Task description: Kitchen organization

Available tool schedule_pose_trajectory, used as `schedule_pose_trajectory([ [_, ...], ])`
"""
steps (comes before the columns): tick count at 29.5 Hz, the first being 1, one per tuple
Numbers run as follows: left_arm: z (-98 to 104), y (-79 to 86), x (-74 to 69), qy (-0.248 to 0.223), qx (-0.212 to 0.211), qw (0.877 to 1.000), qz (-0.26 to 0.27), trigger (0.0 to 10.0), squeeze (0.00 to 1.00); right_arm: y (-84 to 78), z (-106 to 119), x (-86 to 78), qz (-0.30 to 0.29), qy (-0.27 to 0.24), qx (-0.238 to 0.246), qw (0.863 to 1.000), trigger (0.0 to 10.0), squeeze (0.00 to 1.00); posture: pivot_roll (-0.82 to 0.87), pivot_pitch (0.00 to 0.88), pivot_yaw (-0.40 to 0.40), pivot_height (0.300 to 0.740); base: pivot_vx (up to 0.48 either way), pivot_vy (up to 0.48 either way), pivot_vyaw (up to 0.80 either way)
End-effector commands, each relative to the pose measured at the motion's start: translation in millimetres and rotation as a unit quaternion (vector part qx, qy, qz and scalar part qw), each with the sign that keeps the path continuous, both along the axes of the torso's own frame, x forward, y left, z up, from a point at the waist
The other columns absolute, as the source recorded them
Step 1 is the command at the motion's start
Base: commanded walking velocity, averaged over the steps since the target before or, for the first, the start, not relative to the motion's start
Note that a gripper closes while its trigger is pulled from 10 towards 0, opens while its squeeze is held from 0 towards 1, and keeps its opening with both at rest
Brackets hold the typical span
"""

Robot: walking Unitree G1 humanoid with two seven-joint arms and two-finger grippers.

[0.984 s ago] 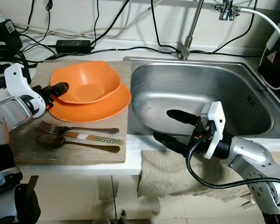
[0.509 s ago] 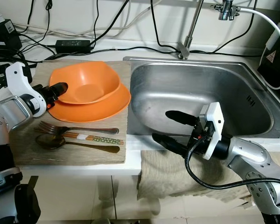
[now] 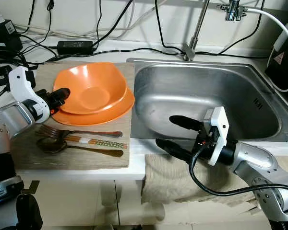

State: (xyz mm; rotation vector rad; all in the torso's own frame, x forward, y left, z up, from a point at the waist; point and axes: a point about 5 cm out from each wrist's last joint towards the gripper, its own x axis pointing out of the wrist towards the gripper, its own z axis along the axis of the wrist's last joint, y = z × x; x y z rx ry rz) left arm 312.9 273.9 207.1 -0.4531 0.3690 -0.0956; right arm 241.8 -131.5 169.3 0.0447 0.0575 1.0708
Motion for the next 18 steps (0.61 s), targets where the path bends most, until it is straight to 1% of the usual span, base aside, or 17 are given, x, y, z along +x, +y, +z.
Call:
schedule_pose_trajectory([
  [1,1,-4.8,-0.7,-0.001,0.002,1.0,-0.012,0.0,0.0,-0.1,3,-1.4,0.009,-0.008,-0.01,1.0,10.0,0.0,-0.04,0.0,-0.043,0.74,0.0,0.0,0.0],
  [4,2,-5.5,-1.1,-0.002,0.002,1.0,-0.013,0.0,0.0,0.0,3,-1.0,0.008,-0.008,-0.01,1.0,10.0,0.0,-0.04,0.0,-0.043,0.74,0.0,0.0,0.0],
  [8,5,-10.8,-2.0,-0.019,-0.012,1.0,-0.021,0.0,0.0,-0.3,3,0.3,0.002,-0.011,-0.009,1.0,10.0,0.0,-0.04,0.0,-0.043,0.74,0.0,0.0,0.0],
  [12,5,-16.9,-3.5,-0.021,-0.016,0.999,-0.028,0.0,0.0,-0.7,3,2.7,-0.01,-0.017,-0.009,1.0,10.0,0.0,-0.04,0.0,-0.042,0.74,0.0,0.0,0.0],
  [15,9,-23.1,-3.2,-0.034,-0.028,0.999,-0.026,0.0,0.0,-2.5,7,9.7,-0.046,-0.029,0.008,0.999,10.0,0.0,-0.04,0.0,-0.045,0.74,0.0,0.0,0.0],
  [16,12,-26.9,-2.9,-0.047,-0.034,0.998,-0.03,0.0,0.0,-4.0,11,15.9,-0.075,-0.036,0.021,0.996,10.0,0.0,-0.04,0.0,-0.045,0.74,0.0,0.0,0.0],
  [17,12,-26.9,-2.9,-0.047,-0.034,0.998,-0.03,0.0,0.0,-4.0,11,15.9,-0.075,-0.036,0.021,0.996,10.0,0.0,-0.04,0.0,-0.045,0.74,0.0,0.0,0.0],
  [18,16,-31.3,-2.2,-0.065,-0.038,0.997,-0.034,0.0,0.0,-6.4,15,24.6,-0.118,-0.04,0.034,0.992,10.0,0.0,-0.04,0.0,-0.045,0.74,0.0,0.0,0.0],
])
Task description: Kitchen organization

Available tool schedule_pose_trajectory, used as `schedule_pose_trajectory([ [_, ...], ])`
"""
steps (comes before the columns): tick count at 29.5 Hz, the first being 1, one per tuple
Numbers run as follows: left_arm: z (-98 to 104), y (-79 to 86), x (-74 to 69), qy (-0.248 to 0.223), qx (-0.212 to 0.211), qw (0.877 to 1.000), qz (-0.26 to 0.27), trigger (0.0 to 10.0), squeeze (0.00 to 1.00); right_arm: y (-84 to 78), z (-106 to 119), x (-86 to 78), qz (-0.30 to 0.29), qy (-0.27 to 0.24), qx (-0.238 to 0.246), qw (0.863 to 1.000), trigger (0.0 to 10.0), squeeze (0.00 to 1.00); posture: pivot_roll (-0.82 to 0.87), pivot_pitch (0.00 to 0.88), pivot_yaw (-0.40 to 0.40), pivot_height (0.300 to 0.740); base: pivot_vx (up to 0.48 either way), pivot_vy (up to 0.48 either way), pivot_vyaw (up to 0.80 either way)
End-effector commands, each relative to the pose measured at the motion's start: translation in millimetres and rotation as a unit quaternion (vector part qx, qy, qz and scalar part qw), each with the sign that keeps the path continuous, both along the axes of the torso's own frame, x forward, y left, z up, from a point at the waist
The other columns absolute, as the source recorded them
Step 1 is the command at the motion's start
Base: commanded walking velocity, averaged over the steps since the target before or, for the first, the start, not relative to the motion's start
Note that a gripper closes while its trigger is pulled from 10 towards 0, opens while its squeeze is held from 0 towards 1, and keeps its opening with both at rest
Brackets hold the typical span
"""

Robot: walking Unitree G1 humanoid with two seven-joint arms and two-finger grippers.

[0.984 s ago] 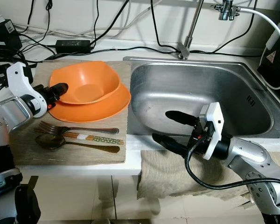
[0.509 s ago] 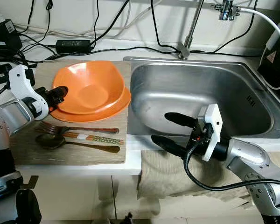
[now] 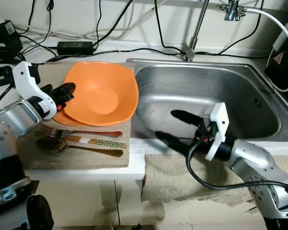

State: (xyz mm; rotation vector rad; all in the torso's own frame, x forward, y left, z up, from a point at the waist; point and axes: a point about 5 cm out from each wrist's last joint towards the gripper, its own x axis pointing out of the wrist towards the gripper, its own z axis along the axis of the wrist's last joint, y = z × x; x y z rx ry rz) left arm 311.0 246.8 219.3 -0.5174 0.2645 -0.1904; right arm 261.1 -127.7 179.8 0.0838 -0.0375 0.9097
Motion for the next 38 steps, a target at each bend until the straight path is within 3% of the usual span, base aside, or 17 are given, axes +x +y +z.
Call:
schedule_pose_trajectory([
  [1,10,-13.0,0.0,-0.031,-0.009,0.999,-0.016,0.0,0.0,-14.5,10,19.8,-0.106,-0.003,0.038,0.994,10.0,0.0,-0.04,0.0,-0.047,0.74,0.0,0.0,0.0],
  [2,10,-13.0,0.0,-0.031,-0.009,0.999,-0.016,0.0,0.0,-14.5,10,19.8,-0.106,-0.003,0.038,0.994,10.0,0.0,-0.04,0.0,-0.047,0.74,0.0,0.0,0.0],
  [3,14,-17.5,0.1,-0.043,-0.013,0.999,-0.021,0.0,0.0,-15.7,12,24.4,-0.125,0.006,0.065,0.99,10.0,1.0,-0.04,0.0,-0.047,0.74,0.0,0.0,0.0],
  [6,21,-32.6,-0.8,-0.067,-0.023,0.997,-0.042,0.0,0.0,-11.3,18,27.4,-0.116,0.027,0.138,0.983,10.0,1.0,-0.04,0.0,-0.049,0.74,0.0,0.0,0.0],
  [15,34,-60.8,-7.4,-0.119,-0.064,0.987,-0.089,0.0,0.0,5.7,21,30.0,-0.084,0.079,0.188,0.975,10.0,1.0,-0.04,0.0,-0.056,0.74,0.0,0.0,0.0],
  [16,36,-62.9,-8.7,-0.126,-0.069,0.985,-0.099,0.0,0.0,5.6,20,31.0,-0.09,0.082,0.183,0.975,10.0,0.36,-0.04,0.0,-0.056,0.74,0.0,0.0,0.0],
  [17,38,-64.2,-9.7,-0.132,-0.071,0.983,-0.105,0.0,0.0,5.4,19,31.8,-0.094,0.084,0.181,0.975,10.0,0.0,-0.04,0.0,-0.056,0.74,0.0,0.0,0.0],
  [30,46,-67.8,-17.1,-0.17,-0.074,0.974,-0.134,0.0,0.0,-1.3,16,33.6,-0.114,0.118,0.189,0.968,10.0,0.0,-0.05,0.0,-0.051,0.74,0.0,0.0,0.0],
  [32,46,-69.5,-18.0,-0.171,-0.075,0.972,-0.144,0.0,0.0,1.1,14,31.9,-0.098,0.132,0.192,0.968,0.0,0.0,-0.05,0.0,-0.049,0.74,0.0,0.0,0.0],
  [38,47,-72.8,-19.9,-0.175,-0.074,0.969,-0.158,0.0,0.0,5.1,10,26.8,-0.075,0.146,0.19,0.968,0.0,0.0,-0.05,0.0,-0.048,0.74,0.0,0.0,0.0],
])
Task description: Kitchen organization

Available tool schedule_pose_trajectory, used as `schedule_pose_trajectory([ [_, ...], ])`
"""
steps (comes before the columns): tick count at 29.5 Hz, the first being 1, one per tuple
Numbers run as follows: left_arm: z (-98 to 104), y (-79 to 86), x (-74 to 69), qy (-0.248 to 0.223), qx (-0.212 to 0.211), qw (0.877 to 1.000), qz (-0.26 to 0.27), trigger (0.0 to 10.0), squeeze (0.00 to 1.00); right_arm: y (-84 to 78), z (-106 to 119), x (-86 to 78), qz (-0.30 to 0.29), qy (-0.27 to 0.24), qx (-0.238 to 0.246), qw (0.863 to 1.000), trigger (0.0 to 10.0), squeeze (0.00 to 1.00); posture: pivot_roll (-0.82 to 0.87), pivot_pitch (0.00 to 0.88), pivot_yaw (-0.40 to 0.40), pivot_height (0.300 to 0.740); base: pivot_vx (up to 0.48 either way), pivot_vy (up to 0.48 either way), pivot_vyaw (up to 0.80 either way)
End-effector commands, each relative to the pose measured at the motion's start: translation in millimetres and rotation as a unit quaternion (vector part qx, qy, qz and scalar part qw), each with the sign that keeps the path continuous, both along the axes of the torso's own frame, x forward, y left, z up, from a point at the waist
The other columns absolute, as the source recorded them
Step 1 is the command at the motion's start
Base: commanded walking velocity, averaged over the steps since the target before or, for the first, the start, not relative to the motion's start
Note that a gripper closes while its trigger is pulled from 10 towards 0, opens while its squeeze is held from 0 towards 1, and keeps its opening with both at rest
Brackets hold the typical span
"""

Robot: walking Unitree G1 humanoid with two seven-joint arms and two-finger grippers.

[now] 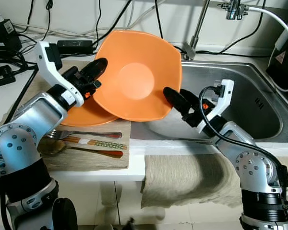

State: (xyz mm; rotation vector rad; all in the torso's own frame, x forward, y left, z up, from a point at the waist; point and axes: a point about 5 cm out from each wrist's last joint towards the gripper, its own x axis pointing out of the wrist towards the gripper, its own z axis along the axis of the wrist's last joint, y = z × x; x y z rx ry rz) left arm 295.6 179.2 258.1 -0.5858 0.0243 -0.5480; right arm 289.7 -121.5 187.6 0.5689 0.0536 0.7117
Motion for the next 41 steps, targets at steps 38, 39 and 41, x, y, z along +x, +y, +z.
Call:
schedule_pose_trajectory([
  [38,9,-1.8,-1.1,-0.06,0.055,0.996,0.02,10.0,0.0,-7.4,5,0.6,-0.022,-0.023,0.009,0.999,0.0,0.0,-0.05,0.0,-0.042,0.74,0.0,0.0,0.0],
  [39,12,-1.2,-1.0,-0.065,0.048,0.996,0.022,10.0,0.0,-8.1,6,1.4,-0.026,-0.023,0.009,0.999,0.0,0.0,-0.05,0.0,-0.043,0.74,0.0,0.0,0.0],
  [41,16,0.6,-0.7,-0.074,0.026,0.997,0.026,10.0,0.25,-9.7,7,3.5,-0.035,-0.023,0.007,0.999,0.0,0.0,-0.05,0.0,-0.043,0.74,0.0,0.0,0.0],
])
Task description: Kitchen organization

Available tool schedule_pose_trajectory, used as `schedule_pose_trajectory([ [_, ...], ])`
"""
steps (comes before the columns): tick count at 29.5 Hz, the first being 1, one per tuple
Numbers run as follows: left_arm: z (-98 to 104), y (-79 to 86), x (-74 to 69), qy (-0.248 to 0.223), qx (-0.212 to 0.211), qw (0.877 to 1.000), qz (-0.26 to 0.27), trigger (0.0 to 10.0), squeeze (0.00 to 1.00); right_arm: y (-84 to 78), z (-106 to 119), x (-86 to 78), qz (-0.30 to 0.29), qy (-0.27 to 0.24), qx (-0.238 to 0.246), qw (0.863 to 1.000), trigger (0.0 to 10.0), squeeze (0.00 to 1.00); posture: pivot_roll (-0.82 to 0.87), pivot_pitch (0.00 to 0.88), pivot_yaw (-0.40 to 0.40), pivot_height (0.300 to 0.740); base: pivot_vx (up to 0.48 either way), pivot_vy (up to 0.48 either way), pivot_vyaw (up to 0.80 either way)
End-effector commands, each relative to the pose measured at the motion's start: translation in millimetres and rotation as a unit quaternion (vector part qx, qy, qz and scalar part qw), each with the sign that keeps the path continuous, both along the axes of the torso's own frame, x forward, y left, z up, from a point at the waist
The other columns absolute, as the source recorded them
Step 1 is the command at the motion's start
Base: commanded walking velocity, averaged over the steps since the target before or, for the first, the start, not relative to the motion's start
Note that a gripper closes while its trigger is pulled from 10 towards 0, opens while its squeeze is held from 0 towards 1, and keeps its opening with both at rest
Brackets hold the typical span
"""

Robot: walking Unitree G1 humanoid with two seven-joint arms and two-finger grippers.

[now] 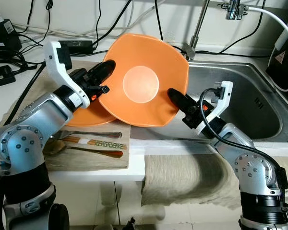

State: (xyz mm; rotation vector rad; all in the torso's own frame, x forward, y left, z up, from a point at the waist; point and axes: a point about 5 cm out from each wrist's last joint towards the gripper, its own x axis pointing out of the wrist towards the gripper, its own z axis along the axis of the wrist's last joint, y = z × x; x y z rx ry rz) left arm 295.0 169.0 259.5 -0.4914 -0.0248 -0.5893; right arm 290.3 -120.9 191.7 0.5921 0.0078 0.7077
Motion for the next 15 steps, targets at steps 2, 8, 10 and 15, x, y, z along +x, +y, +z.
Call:
schedule_pose_trajectory([
  [2,17,11.7,-0.7,-0.039,-0.026,0.998,0.031,10.0,1.0,-12.3,3,5.0,-0.04,-0.007,-0.011,0.999,0.0,0.0,-0.05,0.0,-0.044,0.74,0.0,0.0,0.0],
  [8,20,13.8,-0.7,-0.054,-0.03,0.997,0.041,10.0,1.0,-17.9,5,12.3,-0.077,-0.01,-0.01,0.997,0.0,0.0,-0.05,0.0,-0.045,0.74,0.0,0.0,0.0],
  [10,22,15.9,0.4,-0.068,-0.029,0.996,0.057,10.0,0.0,-22.6,7,17.0,-0.101,-0.009,-0.005,0.995,0.0,0.0,-0.05,0.0,-0.045,0.74,0.0,0.0,0.0],
  [15,36,18.0,-1.3,-0.13,-0.043,0.987,0.08,10.0,0.0,-44.6,10,31.6,-0.186,0.0,0.005,0.982,0.0,0.0,-0.05,0.0,-0.047,0.74,0.0,0.0,0.0],
])
